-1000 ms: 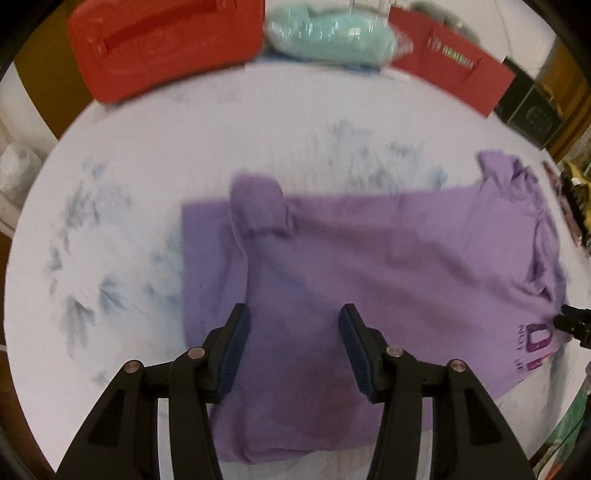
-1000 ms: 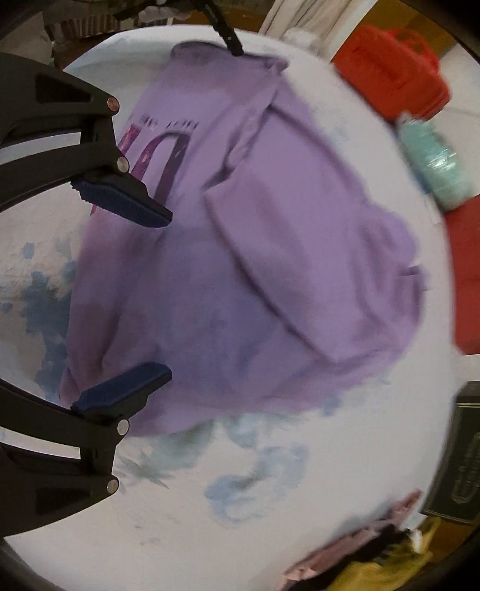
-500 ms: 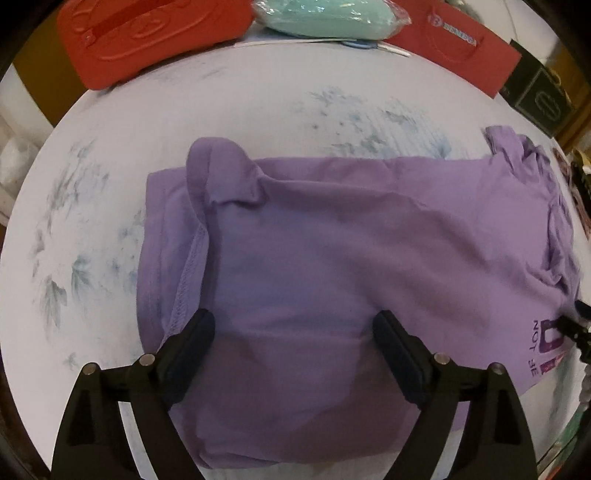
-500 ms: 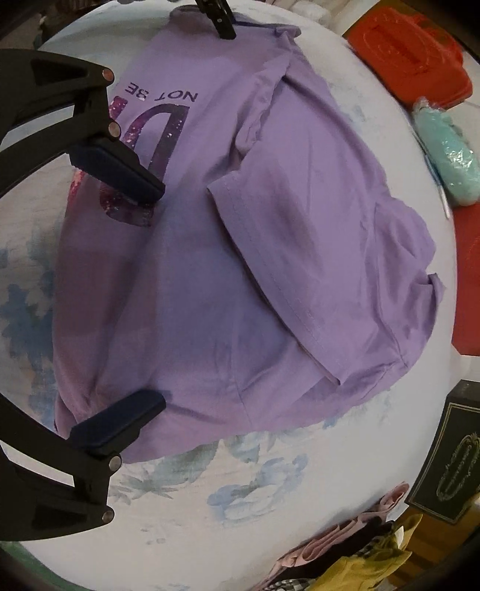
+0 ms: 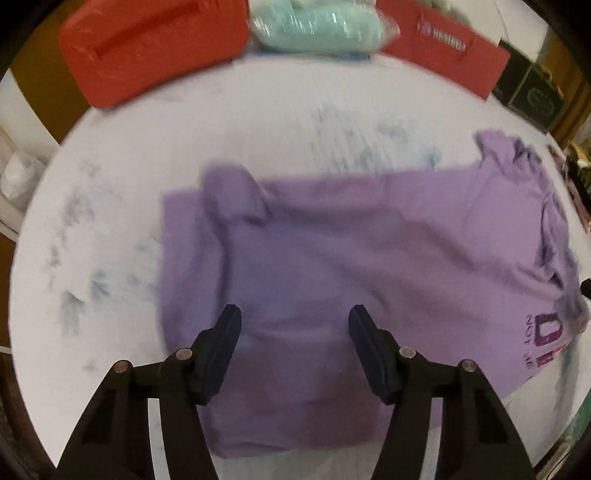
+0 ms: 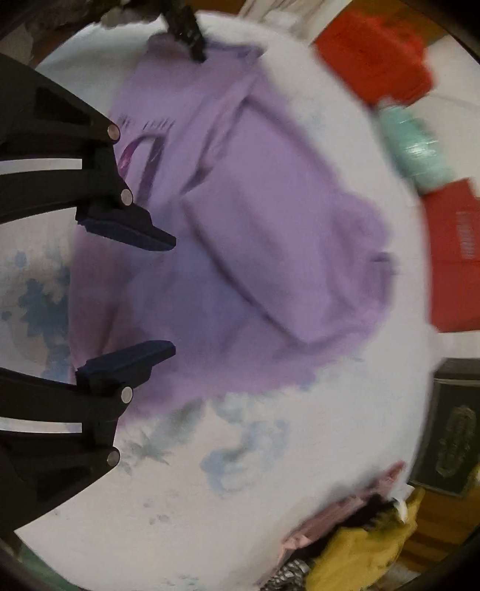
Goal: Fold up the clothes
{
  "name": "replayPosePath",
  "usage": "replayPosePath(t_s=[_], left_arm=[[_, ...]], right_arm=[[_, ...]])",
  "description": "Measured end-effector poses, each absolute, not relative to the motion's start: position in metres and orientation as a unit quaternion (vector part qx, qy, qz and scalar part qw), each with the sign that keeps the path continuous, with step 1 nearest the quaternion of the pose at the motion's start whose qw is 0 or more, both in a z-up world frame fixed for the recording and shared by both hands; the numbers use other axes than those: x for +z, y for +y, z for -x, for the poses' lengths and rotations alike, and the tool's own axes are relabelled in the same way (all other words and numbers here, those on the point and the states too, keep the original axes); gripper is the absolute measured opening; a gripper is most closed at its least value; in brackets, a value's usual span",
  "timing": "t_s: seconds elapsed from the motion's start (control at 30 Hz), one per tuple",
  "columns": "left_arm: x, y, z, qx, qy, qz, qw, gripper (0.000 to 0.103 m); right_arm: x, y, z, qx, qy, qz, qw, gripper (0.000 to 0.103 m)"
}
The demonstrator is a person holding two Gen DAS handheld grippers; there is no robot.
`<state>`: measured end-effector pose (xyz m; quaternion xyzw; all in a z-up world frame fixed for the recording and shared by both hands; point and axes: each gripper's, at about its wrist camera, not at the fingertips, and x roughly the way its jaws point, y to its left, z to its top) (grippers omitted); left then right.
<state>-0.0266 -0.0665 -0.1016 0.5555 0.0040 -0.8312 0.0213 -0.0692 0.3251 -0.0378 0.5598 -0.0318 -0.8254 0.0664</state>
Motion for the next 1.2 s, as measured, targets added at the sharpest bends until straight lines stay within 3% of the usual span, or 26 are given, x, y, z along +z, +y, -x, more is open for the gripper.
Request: replayPosePath(t_s=[0.2, 0.23, 0.27, 0.3, 0.33, 0.77, 0.8, 0.83, 0.87, 0.93, 1.2], left_arm=[[-0.056, -0.086, 0.039, -0.874, 0.011, -0.485, 0.030, 0.062], [-0.058, -0.090, 0.047, -0.873, 0.020, -0.486, 0.031, 0.061], [-0.064, -0.091, 0.058, -0.868, 0.026, -0.494, 0.032, 0.056], [-0.070, -0.095, 0.062, -0.862, 0.033, -0.504, 0.037, 0.051], [-0.074, -0.097, 0.063, -0.857, 0.037, -0.512, 0.038, 0.044], [-0.108, -0.105, 0.088, -0.834, 0.014, -0.549, 0.063, 0.044], [-0.108, -0.104, 0.088, -0.836, 0.018, -0.544, 0.064, 0.040], [-0.107, -0.103, 0.088, -0.839, 0.022, -0.540, 0.065, 0.017], [-0.107, -0.101, 0.088, -0.839, 0.024, -0.540, 0.056, 0.005], [-0.099, -0.098, 0.087, -0.846, 0.026, -0.529, 0.056, 0.005], [-0.051, -0.125, 0.089, -0.877, 0.059, -0.469, 0.085, 0.005]], right_arm=[[-0.038, 0.332, 0.094, -0.843, -0.070, -0.528, 0.074, 0.050], [-0.043, 0.333, 0.099, -0.842, -0.078, -0.529, 0.075, 0.042], [-0.049, 0.335, 0.100, -0.837, -0.085, -0.535, 0.078, 0.025], [-0.058, 0.336, 0.098, -0.830, -0.090, -0.544, 0.081, 0.021], [-0.066, 0.338, 0.097, -0.823, -0.096, -0.553, 0.084, 0.021], [-0.100, 0.333, 0.115, -0.815, -0.068, -0.573, 0.053, 0.021], [-0.101, 0.330, 0.117, -0.817, -0.059, -0.571, 0.054, 0.021], [-0.101, 0.328, 0.118, -0.818, -0.054, -0.569, 0.057, 0.021], [-0.101, 0.326, 0.120, -0.819, -0.053, -0.568, 0.061, 0.015], [-0.097, 0.326, 0.122, -0.821, -0.065, -0.562, 0.078, 0.005], [-0.018, 0.335, 0.156, -0.874, -0.095, -0.466, 0.095, 0.005]])
